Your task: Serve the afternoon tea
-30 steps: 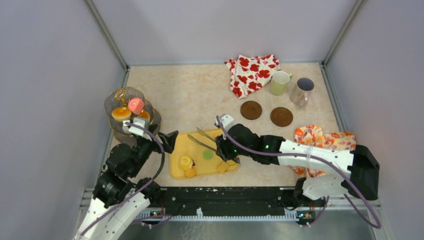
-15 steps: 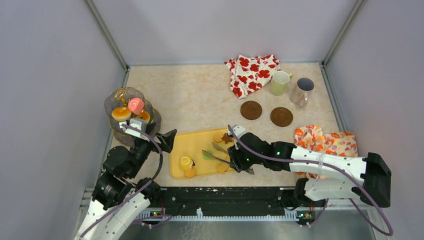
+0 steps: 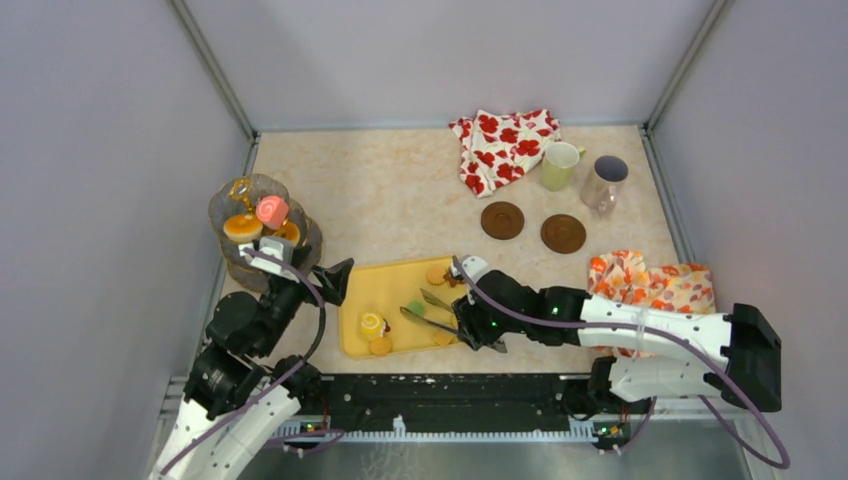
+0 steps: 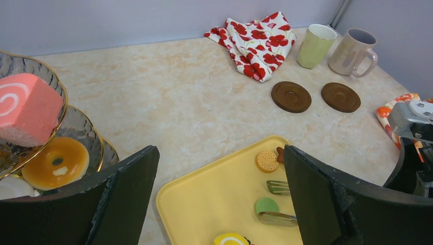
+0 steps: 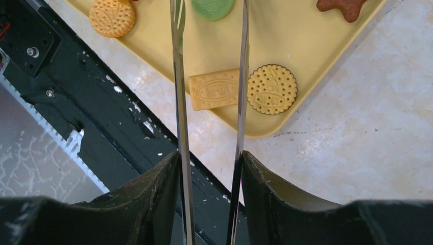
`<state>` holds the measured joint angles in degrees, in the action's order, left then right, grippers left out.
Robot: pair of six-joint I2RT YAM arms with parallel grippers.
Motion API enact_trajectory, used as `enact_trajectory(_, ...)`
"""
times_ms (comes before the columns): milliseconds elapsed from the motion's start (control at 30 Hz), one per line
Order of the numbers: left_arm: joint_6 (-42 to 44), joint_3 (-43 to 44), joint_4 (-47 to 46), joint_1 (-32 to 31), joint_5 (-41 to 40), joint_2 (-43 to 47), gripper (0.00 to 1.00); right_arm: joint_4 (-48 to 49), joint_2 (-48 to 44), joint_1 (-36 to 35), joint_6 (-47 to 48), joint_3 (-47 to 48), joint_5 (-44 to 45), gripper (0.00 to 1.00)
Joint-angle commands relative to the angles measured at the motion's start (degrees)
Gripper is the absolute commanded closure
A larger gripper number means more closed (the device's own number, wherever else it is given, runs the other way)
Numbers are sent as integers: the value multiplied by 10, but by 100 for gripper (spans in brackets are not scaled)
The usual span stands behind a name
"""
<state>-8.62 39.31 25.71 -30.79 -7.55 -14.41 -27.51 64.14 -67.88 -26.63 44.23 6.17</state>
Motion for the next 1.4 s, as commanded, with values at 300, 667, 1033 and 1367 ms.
enact_trajectory(300,6,2,-23,2,-8,-9,1,2,19,-34,-9,-7,44,54)
enact_trajectory(667,1,4,-17,2,-11,-1,1,3,-7,-46,-23,-11,53,61)
enact_trajectory(1033,1,4,-19,1,-10,-7,1,23,-42,-46,-30,-22,83,64)
enact_trajectory(1367,-2,24,-15,2,-15,-11,1,35,-32,-46,-25,25,141,64)
